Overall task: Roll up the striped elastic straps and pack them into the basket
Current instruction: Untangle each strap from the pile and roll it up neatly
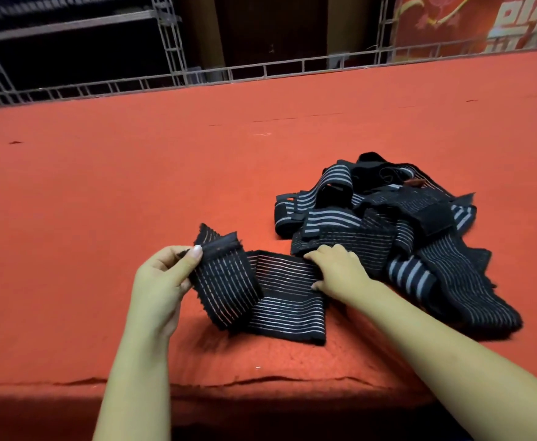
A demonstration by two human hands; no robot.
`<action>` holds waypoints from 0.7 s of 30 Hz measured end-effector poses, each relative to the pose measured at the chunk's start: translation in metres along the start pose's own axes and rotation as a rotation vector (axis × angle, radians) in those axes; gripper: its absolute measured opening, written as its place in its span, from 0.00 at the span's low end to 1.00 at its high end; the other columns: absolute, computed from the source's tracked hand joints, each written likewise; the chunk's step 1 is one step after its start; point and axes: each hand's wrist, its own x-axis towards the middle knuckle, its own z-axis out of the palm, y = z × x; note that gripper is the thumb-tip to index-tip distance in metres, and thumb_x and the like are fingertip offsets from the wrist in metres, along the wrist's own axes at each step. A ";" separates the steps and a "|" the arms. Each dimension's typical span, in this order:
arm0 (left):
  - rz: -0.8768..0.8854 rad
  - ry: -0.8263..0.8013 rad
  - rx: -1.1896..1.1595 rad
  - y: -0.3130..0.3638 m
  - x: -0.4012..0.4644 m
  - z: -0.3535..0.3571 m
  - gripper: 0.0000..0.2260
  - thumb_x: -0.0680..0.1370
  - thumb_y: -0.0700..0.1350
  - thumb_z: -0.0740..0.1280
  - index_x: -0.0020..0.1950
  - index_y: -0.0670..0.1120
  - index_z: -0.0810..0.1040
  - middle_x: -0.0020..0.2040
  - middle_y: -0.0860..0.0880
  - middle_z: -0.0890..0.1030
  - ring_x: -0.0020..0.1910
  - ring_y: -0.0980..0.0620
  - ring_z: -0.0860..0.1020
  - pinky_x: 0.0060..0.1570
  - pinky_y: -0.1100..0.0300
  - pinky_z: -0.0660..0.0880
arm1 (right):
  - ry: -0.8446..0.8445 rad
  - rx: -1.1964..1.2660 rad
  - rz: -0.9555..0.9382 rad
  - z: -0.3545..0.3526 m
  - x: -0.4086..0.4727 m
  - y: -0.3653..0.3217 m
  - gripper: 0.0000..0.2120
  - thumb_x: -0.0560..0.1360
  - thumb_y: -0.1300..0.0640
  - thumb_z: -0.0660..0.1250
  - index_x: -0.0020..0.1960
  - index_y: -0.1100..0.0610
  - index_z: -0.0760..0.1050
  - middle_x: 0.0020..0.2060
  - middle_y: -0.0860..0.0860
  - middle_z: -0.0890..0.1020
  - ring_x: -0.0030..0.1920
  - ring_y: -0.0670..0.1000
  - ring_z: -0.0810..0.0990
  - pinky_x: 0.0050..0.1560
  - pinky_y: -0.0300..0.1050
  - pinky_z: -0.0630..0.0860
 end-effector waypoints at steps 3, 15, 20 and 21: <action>0.022 -0.145 -0.073 -0.001 -0.004 -0.008 0.10 0.65 0.49 0.77 0.39 0.44 0.83 0.36 0.52 0.82 0.35 0.56 0.78 0.36 0.64 0.75 | 0.070 0.231 0.017 -0.006 0.005 -0.001 0.22 0.74 0.55 0.69 0.67 0.50 0.72 0.65 0.49 0.75 0.67 0.54 0.71 0.65 0.49 0.68; 0.060 -0.547 -0.300 -0.004 -0.017 0.006 0.15 0.63 0.52 0.81 0.34 0.47 0.78 0.41 0.48 0.77 0.41 0.50 0.76 0.40 0.61 0.74 | -0.047 1.269 -0.163 -0.079 -0.026 -0.058 0.10 0.75 0.47 0.67 0.56 0.46 0.77 0.45 0.40 0.81 0.43 0.35 0.78 0.45 0.28 0.71; 0.035 -0.534 -0.297 -0.003 -0.019 0.007 0.16 0.61 0.53 0.82 0.34 0.47 0.78 0.41 0.49 0.79 0.40 0.51 0.78 0.39 0.61 0.76 | -0.259 1.646 -0.198 -0.082 -0.034 -0.052 0.05 0.66 0.58 0.71 0.43 0.54 0.81 0.39 0.49 0.83 0.41 0.47 0.81 0.48 0.41 0.76; 0.023 -0.500 -0.288 -0.003 -0.018 0.006 0.17 0.60 0.54 0.82 0.34 0.47 0.78 0.42 0.49 0.79 0.40 0.52 0.78 0.38 0.61 0.75 | -0.253 1.675 -0.199 -0.082 -0.035 -0.049 0.03 0.67 0.59 0.71 0.41 0.55 0.81 0.39 0.50 0.83 0.42 0.47 0.81 0.48 0.43 0.77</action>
